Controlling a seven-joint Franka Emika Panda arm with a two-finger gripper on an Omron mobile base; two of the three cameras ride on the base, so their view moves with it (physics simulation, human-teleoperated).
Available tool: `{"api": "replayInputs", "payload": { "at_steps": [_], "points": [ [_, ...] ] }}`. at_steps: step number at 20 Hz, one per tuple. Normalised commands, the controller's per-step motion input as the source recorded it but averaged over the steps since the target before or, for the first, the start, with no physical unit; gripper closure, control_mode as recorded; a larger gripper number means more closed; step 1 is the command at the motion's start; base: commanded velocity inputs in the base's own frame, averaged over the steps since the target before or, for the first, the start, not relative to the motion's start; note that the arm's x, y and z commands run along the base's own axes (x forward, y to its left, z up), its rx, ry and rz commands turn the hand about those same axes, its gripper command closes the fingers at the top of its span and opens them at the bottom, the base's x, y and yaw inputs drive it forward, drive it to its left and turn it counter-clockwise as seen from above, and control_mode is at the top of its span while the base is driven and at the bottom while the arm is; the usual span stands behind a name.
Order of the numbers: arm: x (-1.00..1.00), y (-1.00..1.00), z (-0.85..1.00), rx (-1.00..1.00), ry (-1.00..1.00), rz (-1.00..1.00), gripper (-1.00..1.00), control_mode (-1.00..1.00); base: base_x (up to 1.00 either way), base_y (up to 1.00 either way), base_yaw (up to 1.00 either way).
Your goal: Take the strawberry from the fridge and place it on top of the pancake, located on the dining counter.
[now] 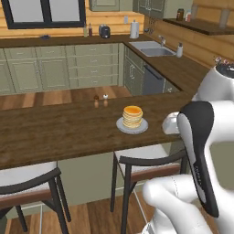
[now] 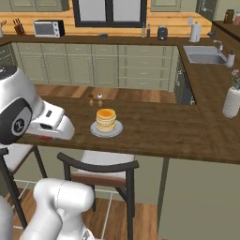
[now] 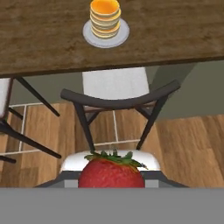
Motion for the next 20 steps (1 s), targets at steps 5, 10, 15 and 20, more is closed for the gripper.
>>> {"api": "replayInputs", "payload": {
  "at_steps": [5, 10, 15, 20],
  "points": [
    [1.0, -0.04, 0.03, 0.0, 0.02, 0.13, 1.0, -1.0, 0.0, 0.0, 0.0],
    [1.0, 0.0, -0.13, 0.0, 0.0, 0.08, 1.0, -1.0, 0.0, 0.0, 0.0],
    [1.0, 0.02, -0.01, -0.04, 0.09, 0.04, 1.0, -1.0, 0.0, 0.0, 0.0],
    [1.0, 0.0, -0.2, -0.01, -0.05, 0.0, 1.0, -1.0, 0.0, 0.0, 0.0]
  ]
}}
